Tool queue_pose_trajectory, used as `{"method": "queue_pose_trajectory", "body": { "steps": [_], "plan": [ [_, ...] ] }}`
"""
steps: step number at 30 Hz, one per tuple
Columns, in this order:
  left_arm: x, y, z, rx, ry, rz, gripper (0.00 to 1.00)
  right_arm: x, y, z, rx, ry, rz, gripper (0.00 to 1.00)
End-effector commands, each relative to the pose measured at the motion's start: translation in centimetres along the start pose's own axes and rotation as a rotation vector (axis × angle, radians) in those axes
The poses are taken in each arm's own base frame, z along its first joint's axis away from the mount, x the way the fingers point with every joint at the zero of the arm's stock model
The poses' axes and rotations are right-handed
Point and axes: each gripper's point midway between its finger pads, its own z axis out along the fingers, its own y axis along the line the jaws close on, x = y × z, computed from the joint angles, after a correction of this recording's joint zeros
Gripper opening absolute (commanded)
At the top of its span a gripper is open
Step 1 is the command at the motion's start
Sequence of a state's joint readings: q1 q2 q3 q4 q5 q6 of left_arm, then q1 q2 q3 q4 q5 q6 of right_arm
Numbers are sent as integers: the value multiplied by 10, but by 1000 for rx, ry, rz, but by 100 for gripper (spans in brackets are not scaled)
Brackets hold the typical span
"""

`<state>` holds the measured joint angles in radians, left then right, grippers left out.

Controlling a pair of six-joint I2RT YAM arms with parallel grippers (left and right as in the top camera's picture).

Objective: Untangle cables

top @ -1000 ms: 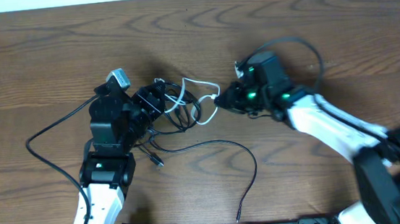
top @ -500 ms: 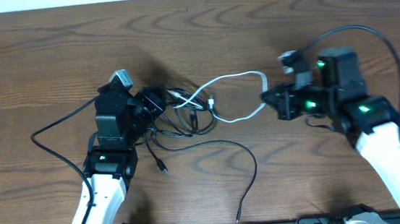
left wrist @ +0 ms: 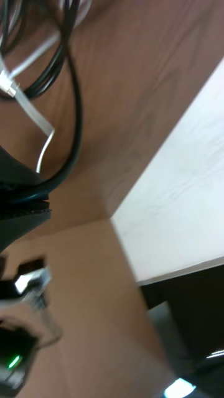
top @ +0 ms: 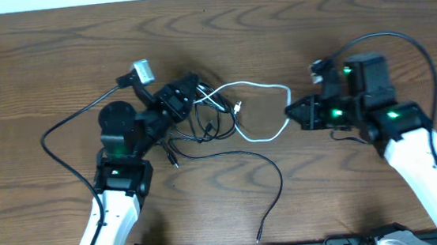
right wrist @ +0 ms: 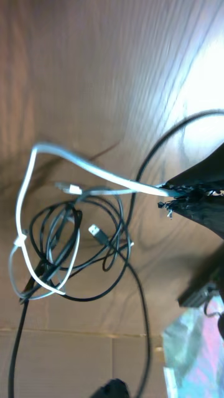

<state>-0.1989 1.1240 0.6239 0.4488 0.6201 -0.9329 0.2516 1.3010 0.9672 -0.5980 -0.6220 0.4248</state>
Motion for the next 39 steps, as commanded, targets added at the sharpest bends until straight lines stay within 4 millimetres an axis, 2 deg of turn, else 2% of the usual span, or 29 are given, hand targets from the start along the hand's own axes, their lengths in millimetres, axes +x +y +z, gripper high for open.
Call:
{"method": "queue_pose_trajectory", "body": {
  "steps": [1, 2, 5, 8, 11, 13, 18, 20, 23, 25, 27, 29, 34, 39],
  "plan": [
    [16, -23, 5, 74, 64, 3, 8, 11, 12, 28, -48, 81, 89, 1],
    [21, -32, 7, 101, 75, 17, 8, 12, 16, 43, -61, 95, 67, 1],
    [24, -51, 8, 172, 78, 56, 8, 11, 16, 64, -68, 104, 56, 1],
    [26, -76, 2, 283, 97, 116, 8, 7, -1, 74, 1, 88, 107, 1],
    [27, -100, -6, 392, 105, 188, 8, 6, -12, 76, 42, 80, 138, 1],
    [26, -108, -9, 426, 96, 214, 8, 6, -13, 74, 42, 85, 137, 1],
    [11, -115, -11, 439, 12, 237, 8, 26, 9, 71, -102, 189, -19, 1],
    [1, -114, -12, 426, -40, 243, 8, 37, 3, 68, -91, 233, -34, 1],
    [-9, -109, -13, 403, -83, 289, 8, 50, -39, 58, 96, 272, 35, 1],
    [-15, -102, -13, 378, -98, 307, 8, 53, -87, 40, 325, 268, 97, 1],
    [-19, -95, -13, 353, -105, 313, 8, 54, -121, 20, 485, 258, 162, 1],
    [-21, -84, -12, 315, -104, 320, 8, 53, -146, 0, 587, 240, 228, 1],
    [-21, -61, -9, 233, -77, 279, 8, 40, -176, -28, 618, 157, 357, 1],
    [-14, -45, -5, 173, -48, 357, 8, 30, -198, -52, 636, 74, 450, 1]
  ]
}}
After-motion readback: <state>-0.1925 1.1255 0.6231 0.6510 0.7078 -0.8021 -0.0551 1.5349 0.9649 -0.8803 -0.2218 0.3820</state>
